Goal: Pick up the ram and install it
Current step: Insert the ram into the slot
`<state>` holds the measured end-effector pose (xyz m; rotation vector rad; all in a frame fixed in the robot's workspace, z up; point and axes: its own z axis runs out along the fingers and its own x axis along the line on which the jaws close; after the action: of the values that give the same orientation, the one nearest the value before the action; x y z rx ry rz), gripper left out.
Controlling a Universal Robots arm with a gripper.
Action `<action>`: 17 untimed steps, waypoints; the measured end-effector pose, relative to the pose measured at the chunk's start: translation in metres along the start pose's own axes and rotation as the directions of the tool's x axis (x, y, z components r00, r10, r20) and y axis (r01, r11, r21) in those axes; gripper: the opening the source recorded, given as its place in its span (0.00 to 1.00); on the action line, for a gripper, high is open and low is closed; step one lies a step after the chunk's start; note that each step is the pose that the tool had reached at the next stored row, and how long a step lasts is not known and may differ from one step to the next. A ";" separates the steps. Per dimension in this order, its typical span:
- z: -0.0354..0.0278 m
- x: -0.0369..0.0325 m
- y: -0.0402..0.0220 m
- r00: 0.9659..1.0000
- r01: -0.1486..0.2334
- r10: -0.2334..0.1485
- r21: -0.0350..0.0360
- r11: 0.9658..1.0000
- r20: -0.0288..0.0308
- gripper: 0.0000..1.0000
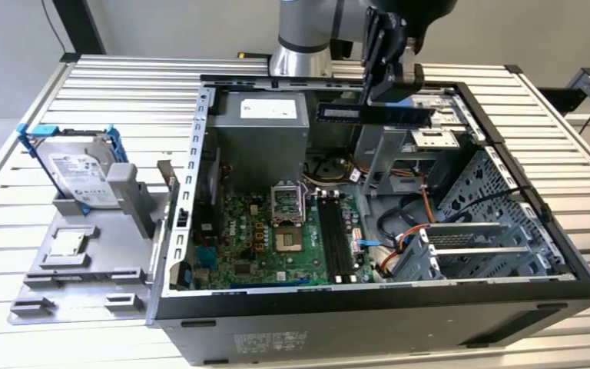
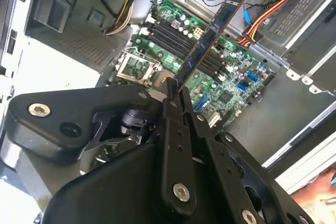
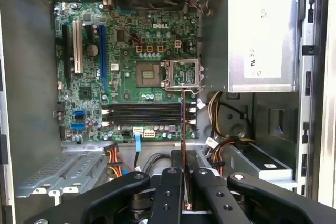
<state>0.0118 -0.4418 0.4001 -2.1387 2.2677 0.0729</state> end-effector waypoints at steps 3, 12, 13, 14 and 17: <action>0.0000 0.0000 0.0000 0.999 -0.048 0.048 0.002 0.999 0.001 0.00; 0.0000 0.0000 0.0000 0.980 -0.199 0.199 0.009 0.980 0.004 0.00; 0.0000 0.0000 0.0000 0.975 -0.224 0.224 0.011 0.975 0.005 0.00; 0.0000 0.0000 0.0000 0.970 -0.245 0.245 0.012 0.969 0.006 0.00; 0.0000 0.0000 0.0000 0.956 -0.293 0.293 0.014 0.956 0.007 0.00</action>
<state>0.0118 -0.4418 0.4001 -1.7753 2.5543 0.0664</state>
